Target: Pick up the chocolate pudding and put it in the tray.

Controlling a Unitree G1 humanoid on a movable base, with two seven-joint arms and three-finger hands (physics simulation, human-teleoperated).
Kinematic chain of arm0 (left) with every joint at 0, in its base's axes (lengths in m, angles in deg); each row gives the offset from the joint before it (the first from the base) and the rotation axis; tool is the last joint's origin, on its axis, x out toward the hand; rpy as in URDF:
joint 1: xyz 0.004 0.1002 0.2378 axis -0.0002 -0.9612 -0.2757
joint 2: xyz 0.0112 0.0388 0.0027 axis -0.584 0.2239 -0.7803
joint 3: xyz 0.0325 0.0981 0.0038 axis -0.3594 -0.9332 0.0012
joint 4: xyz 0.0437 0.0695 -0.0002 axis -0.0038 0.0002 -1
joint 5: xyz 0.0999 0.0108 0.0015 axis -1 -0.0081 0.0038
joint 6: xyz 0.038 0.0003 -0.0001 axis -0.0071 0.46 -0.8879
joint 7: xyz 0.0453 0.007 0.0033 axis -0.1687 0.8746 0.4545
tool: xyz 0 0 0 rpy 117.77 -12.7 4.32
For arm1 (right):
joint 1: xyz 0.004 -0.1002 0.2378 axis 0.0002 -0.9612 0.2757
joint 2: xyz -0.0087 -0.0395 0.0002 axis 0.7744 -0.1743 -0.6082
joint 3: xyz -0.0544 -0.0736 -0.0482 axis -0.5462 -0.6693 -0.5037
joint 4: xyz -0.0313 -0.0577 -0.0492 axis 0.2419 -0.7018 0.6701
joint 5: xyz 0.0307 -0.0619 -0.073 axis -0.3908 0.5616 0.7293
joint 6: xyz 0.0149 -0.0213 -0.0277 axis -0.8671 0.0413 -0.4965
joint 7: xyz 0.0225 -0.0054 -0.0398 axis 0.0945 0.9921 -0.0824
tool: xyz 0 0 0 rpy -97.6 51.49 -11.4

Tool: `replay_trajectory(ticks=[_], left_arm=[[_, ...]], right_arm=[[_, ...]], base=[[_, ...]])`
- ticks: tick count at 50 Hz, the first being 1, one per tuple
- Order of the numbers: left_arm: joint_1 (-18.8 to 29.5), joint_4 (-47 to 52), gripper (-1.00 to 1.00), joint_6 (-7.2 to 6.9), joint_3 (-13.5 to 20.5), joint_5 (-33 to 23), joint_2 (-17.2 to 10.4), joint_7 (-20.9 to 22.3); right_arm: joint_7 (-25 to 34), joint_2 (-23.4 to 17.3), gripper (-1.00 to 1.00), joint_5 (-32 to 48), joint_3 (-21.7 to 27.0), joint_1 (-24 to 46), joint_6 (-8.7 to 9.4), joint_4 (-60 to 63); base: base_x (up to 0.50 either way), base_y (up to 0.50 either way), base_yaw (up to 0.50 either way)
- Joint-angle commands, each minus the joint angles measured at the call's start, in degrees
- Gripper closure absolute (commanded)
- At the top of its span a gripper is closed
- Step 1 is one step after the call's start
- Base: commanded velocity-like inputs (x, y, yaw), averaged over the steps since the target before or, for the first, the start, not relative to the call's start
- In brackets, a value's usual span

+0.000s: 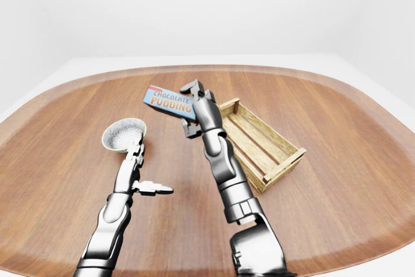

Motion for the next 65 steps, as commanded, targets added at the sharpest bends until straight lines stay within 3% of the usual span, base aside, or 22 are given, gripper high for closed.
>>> replay_trajectory(ticks=[1, 5, 9, 24, 65], left_arm=[[0.0, 1.1, -1.0, -0.34, 0.8, 2.4, 0.1, 0.7], [-0.2, 1.5, -1.0, -0.57, 0.7, 2.4, 0.1, 0.8], [0.0, 0.7, -1.0, -0.08, 0.8, 2.5, 0.1, 0.8], [-0.1, 0.8, -1.0, -0.28, 0.7, 2.5, 0.0, 1.2], [0.0, 1.1, -1.0, -0.93, 0.9, 2.9, 0.0, 1.5]], right_arm=[[-3.3, -3.0, 1.0, -4.3, 3.5, 20.1, -0.01, -21.6], [-3.6, -4.9, 1.0, -5.3, 4.8, 31.0, -0.01, -33.3], [-5.1, -6.3, 1.0, -4.5, 5.1, 37.6, -0.01, -42.4], [-3.4, -9.0, 1.0, -6.9, 8.8, 46.7, -0.01, -49.4], [-6.1, -10.8, 1.0, -9.4, 10.6, 43.7, -0.01, -50.5]], base=[[0.0, 0.0, 0.0], [0.0, 0.0, 0.0], [0.0, 0.0, 0.0], [0.0, 0.0, 0.0], [0.0, 0.0, 0.0]])
